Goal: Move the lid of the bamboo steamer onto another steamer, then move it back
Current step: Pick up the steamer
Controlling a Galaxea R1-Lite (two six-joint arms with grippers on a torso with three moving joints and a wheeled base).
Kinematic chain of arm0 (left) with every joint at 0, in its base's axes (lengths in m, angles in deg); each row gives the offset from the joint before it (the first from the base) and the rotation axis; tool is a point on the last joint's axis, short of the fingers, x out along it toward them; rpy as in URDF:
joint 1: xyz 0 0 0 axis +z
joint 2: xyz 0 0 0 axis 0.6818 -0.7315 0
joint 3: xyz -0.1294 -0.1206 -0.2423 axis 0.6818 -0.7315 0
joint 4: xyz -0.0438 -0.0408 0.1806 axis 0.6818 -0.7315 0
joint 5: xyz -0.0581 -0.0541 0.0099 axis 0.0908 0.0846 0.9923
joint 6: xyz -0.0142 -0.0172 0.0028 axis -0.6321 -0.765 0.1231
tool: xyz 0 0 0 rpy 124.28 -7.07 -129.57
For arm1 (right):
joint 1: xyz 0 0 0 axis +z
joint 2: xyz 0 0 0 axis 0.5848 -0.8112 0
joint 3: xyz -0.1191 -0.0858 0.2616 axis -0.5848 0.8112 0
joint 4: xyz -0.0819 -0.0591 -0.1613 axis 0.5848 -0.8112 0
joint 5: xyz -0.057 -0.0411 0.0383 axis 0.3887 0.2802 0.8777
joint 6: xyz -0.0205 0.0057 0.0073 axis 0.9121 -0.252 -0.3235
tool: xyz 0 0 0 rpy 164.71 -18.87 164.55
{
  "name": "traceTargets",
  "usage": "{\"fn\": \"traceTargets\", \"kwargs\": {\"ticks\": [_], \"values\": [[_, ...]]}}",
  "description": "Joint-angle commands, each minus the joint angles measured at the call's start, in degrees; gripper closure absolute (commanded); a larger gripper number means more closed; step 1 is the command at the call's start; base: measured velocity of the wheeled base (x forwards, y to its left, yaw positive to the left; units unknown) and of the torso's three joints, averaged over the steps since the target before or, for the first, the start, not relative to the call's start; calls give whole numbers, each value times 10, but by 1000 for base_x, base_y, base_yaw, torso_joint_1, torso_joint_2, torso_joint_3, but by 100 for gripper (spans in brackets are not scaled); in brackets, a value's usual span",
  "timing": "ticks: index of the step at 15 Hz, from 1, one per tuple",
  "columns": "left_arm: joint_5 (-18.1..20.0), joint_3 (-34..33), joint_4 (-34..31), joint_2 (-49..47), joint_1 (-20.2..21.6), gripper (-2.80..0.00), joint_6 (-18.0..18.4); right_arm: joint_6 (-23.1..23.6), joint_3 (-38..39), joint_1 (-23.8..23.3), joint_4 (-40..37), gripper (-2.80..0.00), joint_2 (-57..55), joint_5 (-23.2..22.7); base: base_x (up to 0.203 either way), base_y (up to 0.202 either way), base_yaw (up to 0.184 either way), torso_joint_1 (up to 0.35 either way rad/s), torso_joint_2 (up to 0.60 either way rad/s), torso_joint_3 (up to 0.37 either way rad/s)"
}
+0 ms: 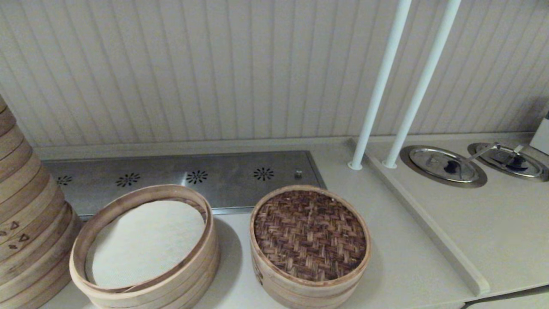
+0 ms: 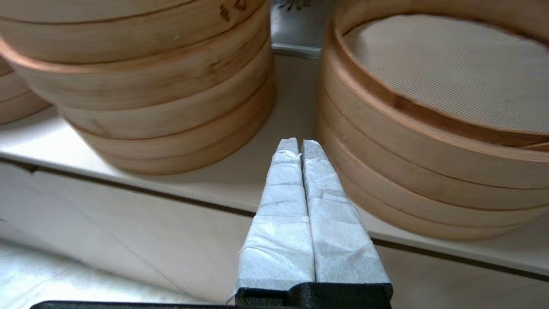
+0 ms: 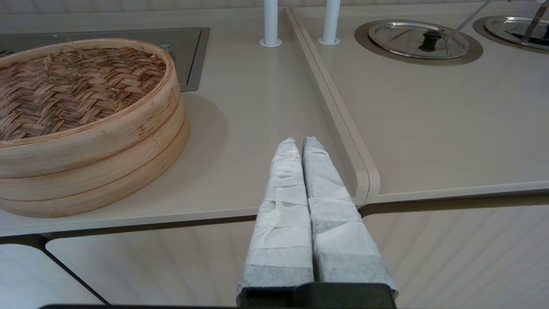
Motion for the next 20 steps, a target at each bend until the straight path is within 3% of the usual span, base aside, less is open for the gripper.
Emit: {"fn": "traceTargets", "kwargs": {"ticks": [1,4,6,13,16,20], "values": [[17,1,-5,34,2,0,1,0,1,0,0,0,0,0,0,0,0,0,0,0],[104,8,-41,123,-2,0,45,0,1,0,0,0,0,0,0,0,0,0,0,0],[170,0,-69,121,-4,0,58,0,2,0,0,0,-1,0,0,0,0,0,0,0],[169,-2,-68,121,-4,0,51,-1,2,0,0,0,-1,0,0,0,0,0,0,0],[160,-2,-67,121,-4,0,15,-1,2,0,0,0,-1,0,0,0,0,0,0,0],[159,-2,-66,121,-5,0,12,-1,2,0,0,0,-1,0,0,0,0,0,0,0]]}}
